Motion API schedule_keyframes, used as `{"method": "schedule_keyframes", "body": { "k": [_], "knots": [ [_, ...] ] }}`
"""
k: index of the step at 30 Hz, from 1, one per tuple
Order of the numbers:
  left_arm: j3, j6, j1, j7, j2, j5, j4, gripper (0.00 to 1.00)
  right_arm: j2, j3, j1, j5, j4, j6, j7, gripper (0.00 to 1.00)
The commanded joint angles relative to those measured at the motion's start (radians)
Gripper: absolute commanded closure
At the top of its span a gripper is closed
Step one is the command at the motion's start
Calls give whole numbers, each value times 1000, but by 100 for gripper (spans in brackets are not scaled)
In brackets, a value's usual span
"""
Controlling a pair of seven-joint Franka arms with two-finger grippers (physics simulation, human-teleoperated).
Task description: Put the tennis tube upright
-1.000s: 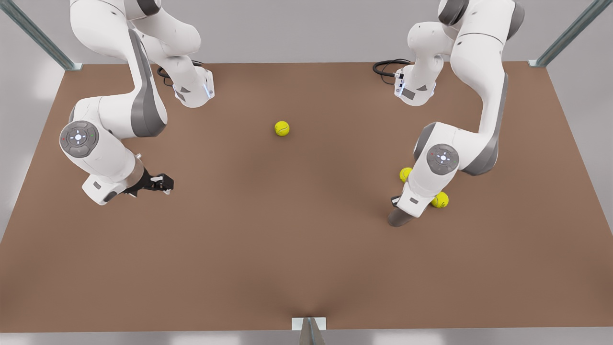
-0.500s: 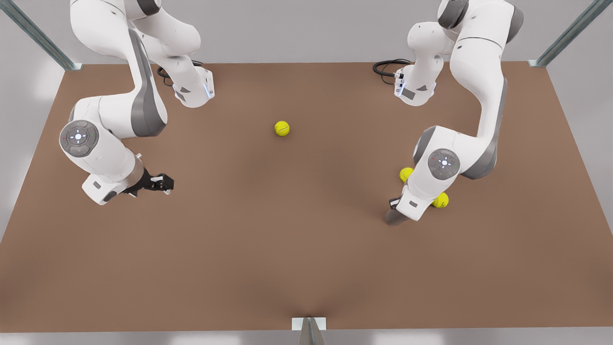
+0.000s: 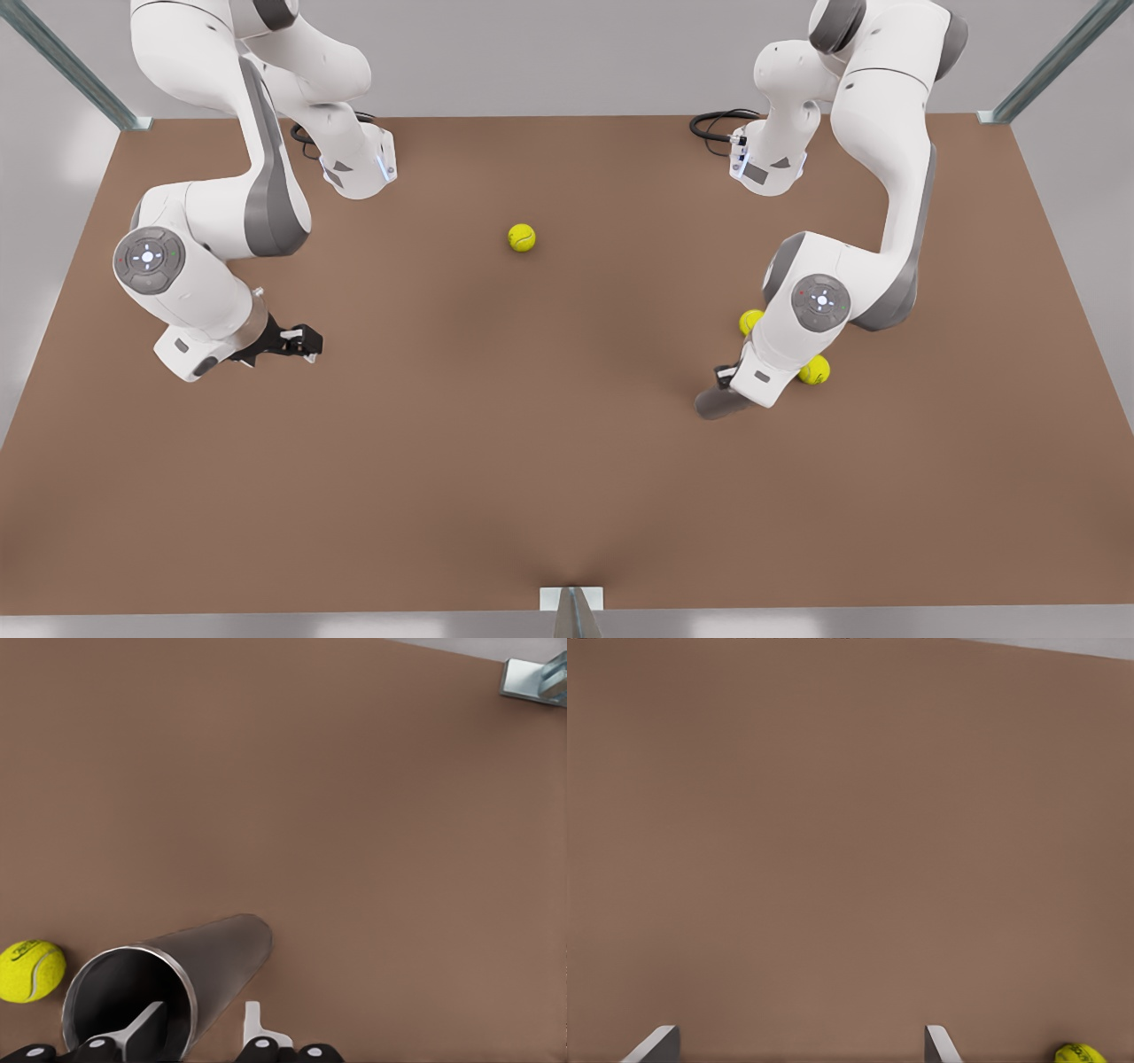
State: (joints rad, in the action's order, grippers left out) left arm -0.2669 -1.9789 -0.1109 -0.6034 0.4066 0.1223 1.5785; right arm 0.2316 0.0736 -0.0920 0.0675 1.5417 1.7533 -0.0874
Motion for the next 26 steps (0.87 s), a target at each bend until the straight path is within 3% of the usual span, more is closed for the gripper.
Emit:
{"method": "schedule_keyframes", "body": {
  "k": [1,12,15,18,21,22,24,26],
  "knots": [
    [0,0,-1,-3,0,-1,0,0,0,0,0,0,0,0,0,0],
    [-12,28,-3,-10,-12,-26,-3,0,-2,0,0,0,0,0,0,0],
    [-28,304,-4,37,-35,-15,-161,0,-2,0,0,0,0,0,0,0],
    [-31,385,-1,56,-37,-10,-209,0,0,0,0,0,3,11,0,0],
    [-21,545,45,494,-116,117,-308,0,0,5,0,0,8,17,0,0],
    [-25,542,76,487,-204,96,-221,0,0,5,0,0,8,18,0,0],
    [-25,350,134,485,-427,30,103,0,0,15,0,0,15,21,0,0],
    [-23,353,134,484,-425,30,100,0,-2,17,0,0,15,21,-5,0]
  ]
}}
